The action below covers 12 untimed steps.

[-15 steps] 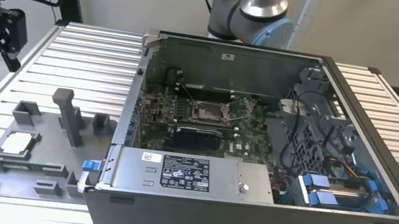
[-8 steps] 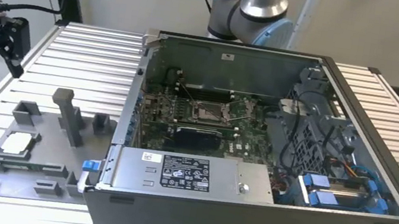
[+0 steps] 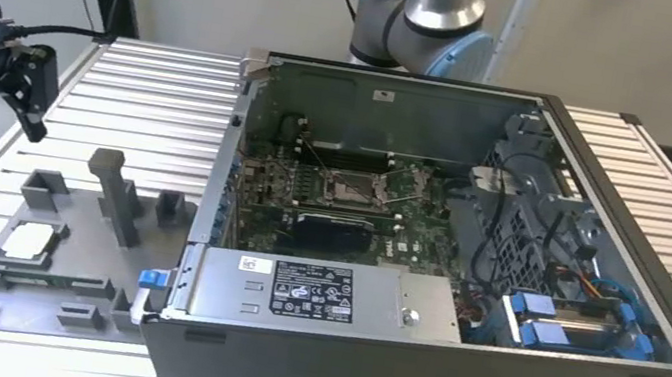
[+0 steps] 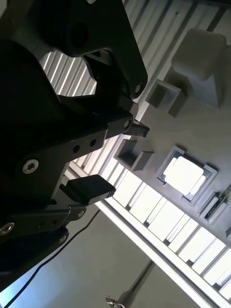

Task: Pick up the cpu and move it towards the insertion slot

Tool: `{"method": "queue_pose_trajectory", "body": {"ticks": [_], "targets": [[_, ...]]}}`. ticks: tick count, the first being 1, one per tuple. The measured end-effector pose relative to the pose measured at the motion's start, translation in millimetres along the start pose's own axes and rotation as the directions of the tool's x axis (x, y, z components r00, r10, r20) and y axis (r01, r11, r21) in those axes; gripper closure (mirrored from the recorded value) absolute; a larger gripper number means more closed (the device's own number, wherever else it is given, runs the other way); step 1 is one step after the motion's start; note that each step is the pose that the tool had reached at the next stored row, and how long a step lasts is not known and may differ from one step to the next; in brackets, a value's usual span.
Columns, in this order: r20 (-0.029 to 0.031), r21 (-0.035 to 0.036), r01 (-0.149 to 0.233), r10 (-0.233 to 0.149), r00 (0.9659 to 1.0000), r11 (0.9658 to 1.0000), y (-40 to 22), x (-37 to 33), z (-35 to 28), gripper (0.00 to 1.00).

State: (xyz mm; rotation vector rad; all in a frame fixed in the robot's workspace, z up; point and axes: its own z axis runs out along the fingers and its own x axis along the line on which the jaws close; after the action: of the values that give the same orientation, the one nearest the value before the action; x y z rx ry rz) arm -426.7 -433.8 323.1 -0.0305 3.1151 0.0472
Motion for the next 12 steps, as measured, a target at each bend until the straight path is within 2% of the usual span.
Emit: {"method": "queue_pose_trajectory", "body": {"ticks": [8, 9, 12], "targets": [[0.0, 0.0, 0.0, 0.0, 1.0, 1.0, -0.4, -0.9, 12.9, 0.0], [0.0, 0.0, 0.0, 0.0, 1.0, 1.0, -0.5, -1.1, 16.3, 0.0], [0.0, 0.0, 0.0, 0.0, 1.0, 1.0, -0.7, -2.0, 21.3, 0.0]]}}
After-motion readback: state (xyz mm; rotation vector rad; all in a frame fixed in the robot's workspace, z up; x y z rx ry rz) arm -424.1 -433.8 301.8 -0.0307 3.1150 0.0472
